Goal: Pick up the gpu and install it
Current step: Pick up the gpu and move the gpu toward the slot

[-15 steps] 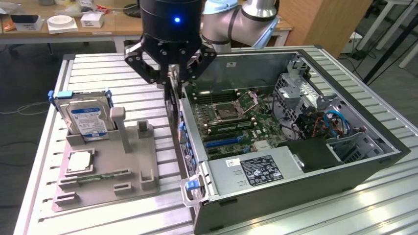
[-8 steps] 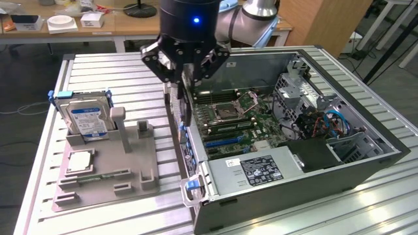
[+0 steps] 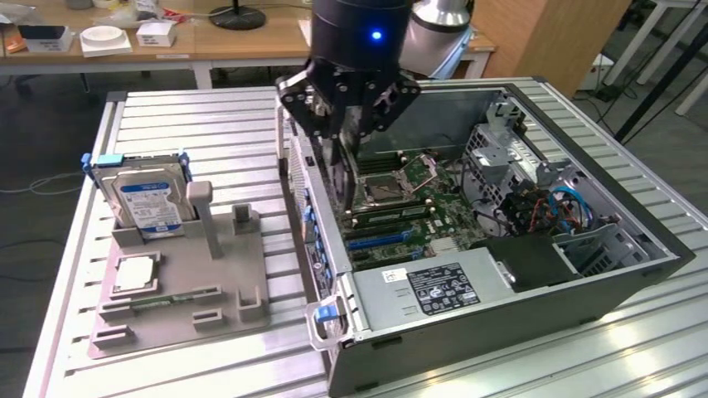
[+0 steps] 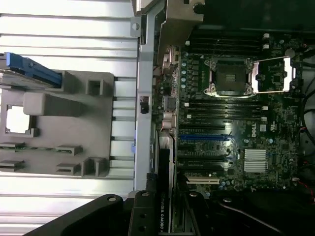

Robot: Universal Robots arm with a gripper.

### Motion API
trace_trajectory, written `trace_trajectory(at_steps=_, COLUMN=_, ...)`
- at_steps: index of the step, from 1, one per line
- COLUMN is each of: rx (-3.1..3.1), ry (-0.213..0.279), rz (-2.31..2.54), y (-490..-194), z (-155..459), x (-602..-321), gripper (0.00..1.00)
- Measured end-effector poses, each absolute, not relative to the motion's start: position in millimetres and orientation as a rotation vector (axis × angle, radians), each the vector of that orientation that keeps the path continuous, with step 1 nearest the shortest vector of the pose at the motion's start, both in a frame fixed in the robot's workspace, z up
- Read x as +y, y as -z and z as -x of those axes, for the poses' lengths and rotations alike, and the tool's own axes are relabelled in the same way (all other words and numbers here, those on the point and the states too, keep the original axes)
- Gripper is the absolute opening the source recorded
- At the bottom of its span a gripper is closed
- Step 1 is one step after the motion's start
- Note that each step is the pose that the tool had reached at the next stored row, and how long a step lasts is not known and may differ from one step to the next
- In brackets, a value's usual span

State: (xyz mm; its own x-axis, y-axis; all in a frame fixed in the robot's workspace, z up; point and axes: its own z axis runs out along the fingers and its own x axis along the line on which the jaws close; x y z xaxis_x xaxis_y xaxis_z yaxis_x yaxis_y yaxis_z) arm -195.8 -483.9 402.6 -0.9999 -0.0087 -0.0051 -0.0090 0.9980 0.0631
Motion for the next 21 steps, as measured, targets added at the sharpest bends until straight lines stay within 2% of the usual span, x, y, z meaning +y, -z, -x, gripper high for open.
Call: trace_trajectory(at_steps=21, rx=3.136, ry=-0.099, rz=0.06, y=-401, z=109, x=-484, gripper=0.26)
